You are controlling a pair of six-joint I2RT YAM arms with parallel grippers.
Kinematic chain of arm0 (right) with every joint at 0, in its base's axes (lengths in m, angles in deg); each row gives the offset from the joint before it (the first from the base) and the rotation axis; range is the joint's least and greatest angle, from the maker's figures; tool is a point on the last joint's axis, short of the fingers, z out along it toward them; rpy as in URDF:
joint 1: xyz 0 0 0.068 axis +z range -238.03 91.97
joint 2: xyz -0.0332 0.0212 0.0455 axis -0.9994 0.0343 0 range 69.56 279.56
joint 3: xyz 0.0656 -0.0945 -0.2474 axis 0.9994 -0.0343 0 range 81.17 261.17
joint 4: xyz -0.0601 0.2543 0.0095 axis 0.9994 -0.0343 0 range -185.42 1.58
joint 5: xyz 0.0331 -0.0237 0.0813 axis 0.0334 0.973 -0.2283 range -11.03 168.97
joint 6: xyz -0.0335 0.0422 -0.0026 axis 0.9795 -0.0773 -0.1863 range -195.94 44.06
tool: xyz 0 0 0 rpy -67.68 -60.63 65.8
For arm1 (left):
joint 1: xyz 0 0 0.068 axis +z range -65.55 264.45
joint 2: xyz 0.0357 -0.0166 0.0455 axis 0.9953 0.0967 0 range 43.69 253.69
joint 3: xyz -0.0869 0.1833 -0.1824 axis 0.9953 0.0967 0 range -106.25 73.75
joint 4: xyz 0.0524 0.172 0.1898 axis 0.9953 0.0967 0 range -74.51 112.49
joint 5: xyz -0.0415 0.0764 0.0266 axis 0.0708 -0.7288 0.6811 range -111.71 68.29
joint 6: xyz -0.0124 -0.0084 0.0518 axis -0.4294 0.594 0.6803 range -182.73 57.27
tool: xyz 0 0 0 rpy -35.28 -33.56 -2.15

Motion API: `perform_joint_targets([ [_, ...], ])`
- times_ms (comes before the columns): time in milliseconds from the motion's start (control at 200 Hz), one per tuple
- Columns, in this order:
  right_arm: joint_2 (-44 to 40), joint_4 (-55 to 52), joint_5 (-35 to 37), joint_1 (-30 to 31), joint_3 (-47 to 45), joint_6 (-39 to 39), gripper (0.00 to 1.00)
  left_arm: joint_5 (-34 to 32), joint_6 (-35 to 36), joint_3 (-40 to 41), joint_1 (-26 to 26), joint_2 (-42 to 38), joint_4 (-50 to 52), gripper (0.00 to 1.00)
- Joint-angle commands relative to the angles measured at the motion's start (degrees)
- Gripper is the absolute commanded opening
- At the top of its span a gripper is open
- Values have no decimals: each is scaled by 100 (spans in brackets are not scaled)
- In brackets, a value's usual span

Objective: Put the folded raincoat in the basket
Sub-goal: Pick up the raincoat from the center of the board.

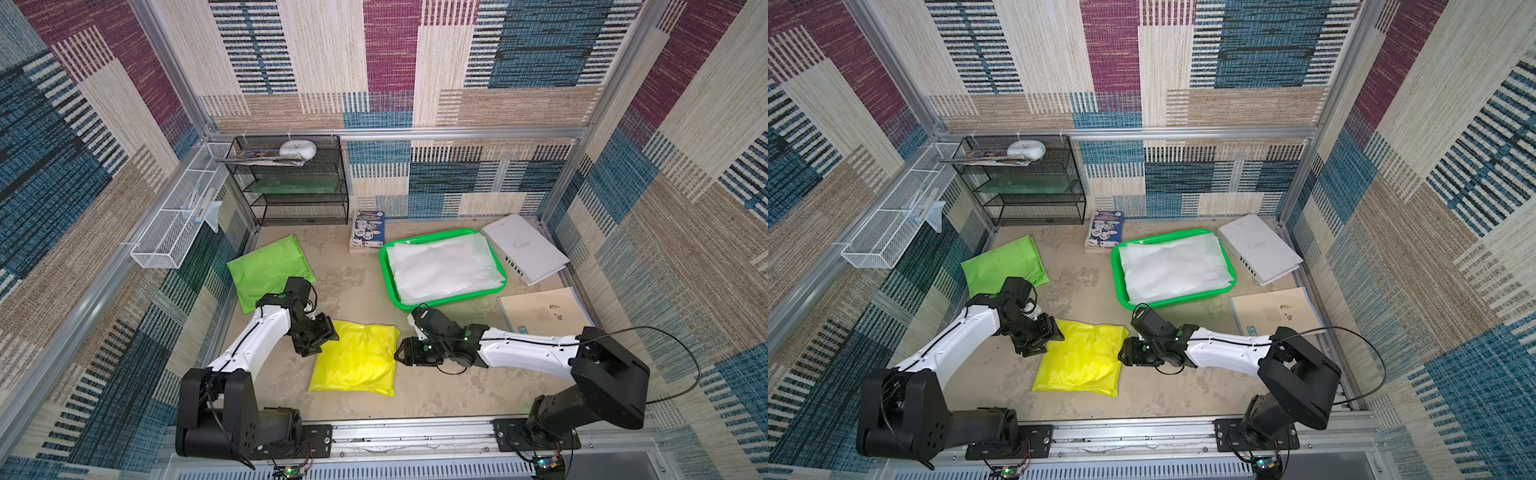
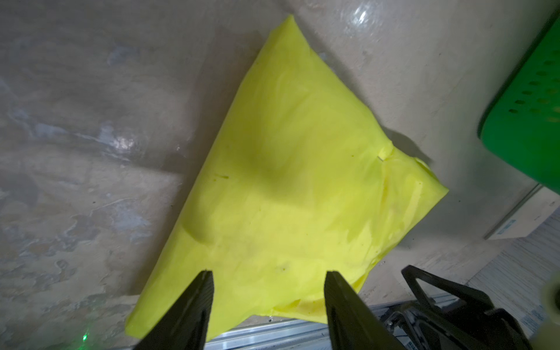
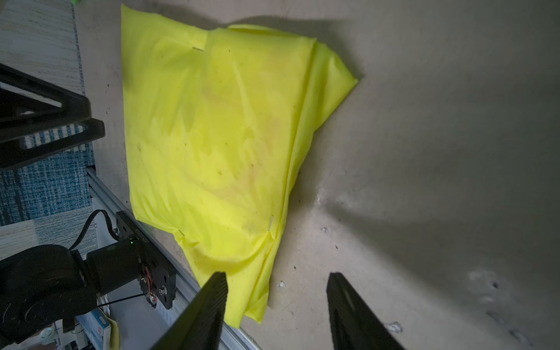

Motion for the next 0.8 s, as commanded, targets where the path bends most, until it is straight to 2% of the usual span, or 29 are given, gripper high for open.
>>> perform_joint_targets([
  [0,228,825,-297,-23,-136,-277,55,60,-110,-1,5,-160,-210,63],
  [300,879,1543,-380,-11,-159,-483,42,78,-15,11,8,-253,-181,63],
  [491,1298,1548,-495,-12,82,-407,33,11,-21,78,7,-387,-211,64],
  [701,1415,1645,-654,-34,113,-294,13,18,38,20,3,-323,-176,64],
  [796,1242,1379,-592,-112,105,-69,8,34,31,36,3,-391,-203,64],
])
